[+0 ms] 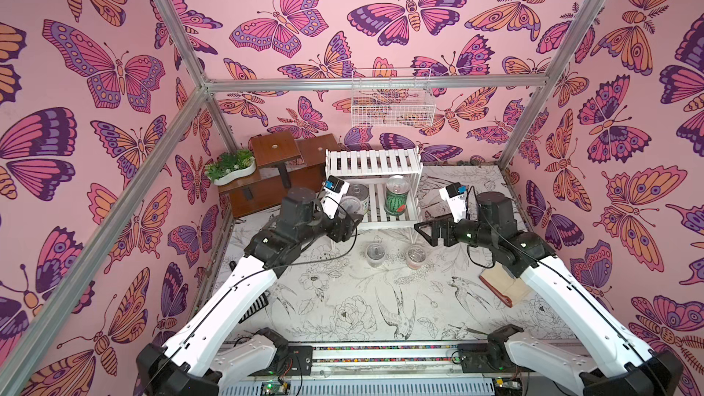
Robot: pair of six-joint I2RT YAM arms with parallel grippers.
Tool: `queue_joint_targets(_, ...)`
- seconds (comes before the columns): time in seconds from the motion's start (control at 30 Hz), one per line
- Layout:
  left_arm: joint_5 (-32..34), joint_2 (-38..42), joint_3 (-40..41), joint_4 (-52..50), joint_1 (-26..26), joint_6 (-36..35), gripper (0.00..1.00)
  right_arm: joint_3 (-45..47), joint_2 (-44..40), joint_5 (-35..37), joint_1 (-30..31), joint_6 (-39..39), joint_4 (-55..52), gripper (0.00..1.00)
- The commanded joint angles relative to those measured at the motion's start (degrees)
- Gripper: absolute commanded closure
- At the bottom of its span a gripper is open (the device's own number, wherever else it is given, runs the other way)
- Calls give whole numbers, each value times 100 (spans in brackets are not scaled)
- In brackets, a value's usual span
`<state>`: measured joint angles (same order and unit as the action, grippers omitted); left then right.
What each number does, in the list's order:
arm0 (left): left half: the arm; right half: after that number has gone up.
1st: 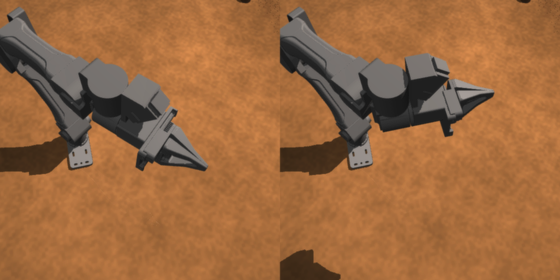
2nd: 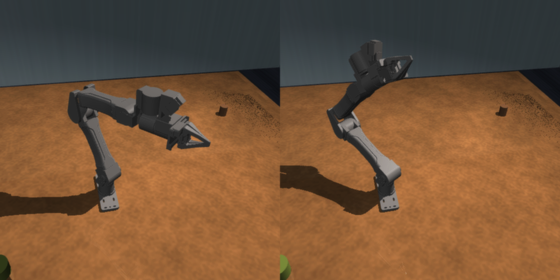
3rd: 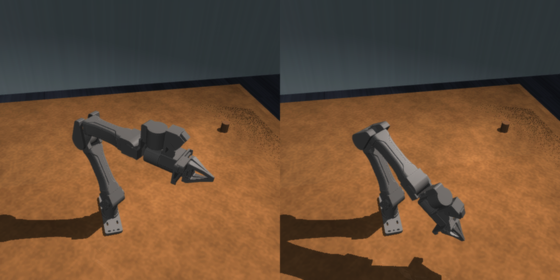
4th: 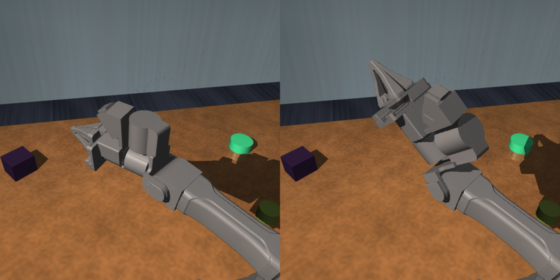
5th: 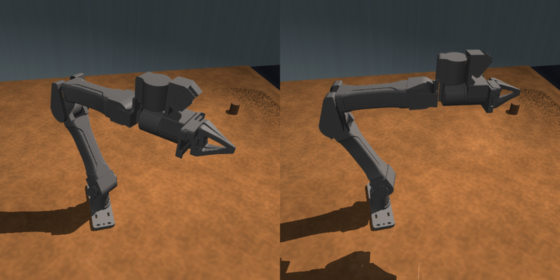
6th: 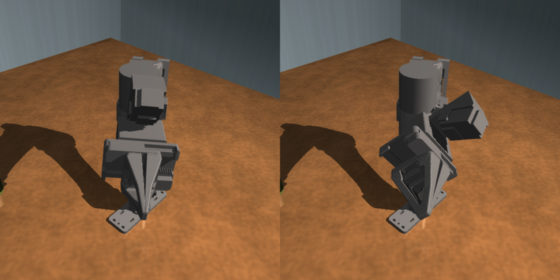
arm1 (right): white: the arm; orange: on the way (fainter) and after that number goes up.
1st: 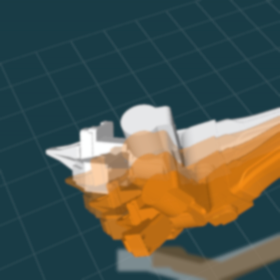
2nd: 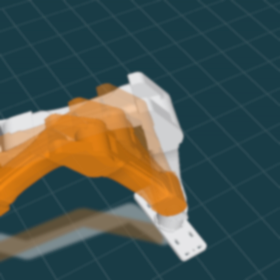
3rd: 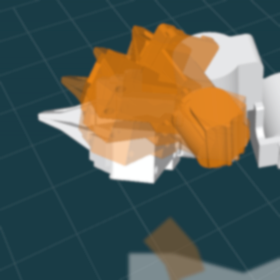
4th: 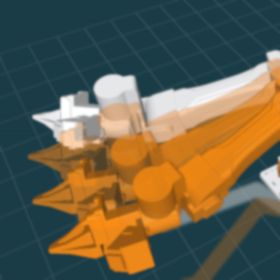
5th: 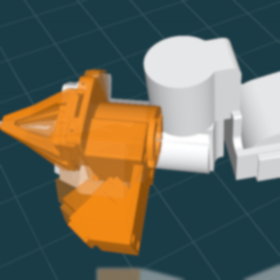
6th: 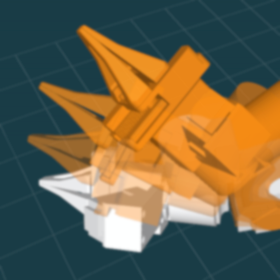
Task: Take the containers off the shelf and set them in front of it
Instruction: Place the container at the center of the board.
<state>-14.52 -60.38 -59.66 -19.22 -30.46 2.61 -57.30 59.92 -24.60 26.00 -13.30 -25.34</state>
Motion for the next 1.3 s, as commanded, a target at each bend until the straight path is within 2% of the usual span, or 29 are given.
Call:
queue_joint_targets(0.0,660,399,582,481,-301,279,40,-113,-134,-202,-33,0,-29,1)
queue_joint_targets(0.3,1391,860,1991,1229,-719,551,40,-64,-292,-235,-33,-57,-50,1)
queue_joint_targets(0.63,1927,859,3137,2321,-742,717,41,162,-297,-281,-33,-149,219,1)
queue_joint_targets(1.07,2773,239,3955,3630,-730,933,39,324,-280,-258,-33,-278,498,1)
queue_joint_targets(1.27,2736,-340,4207,4315,-697,1068,39,331,-271,-232,-25,-303,539,1)
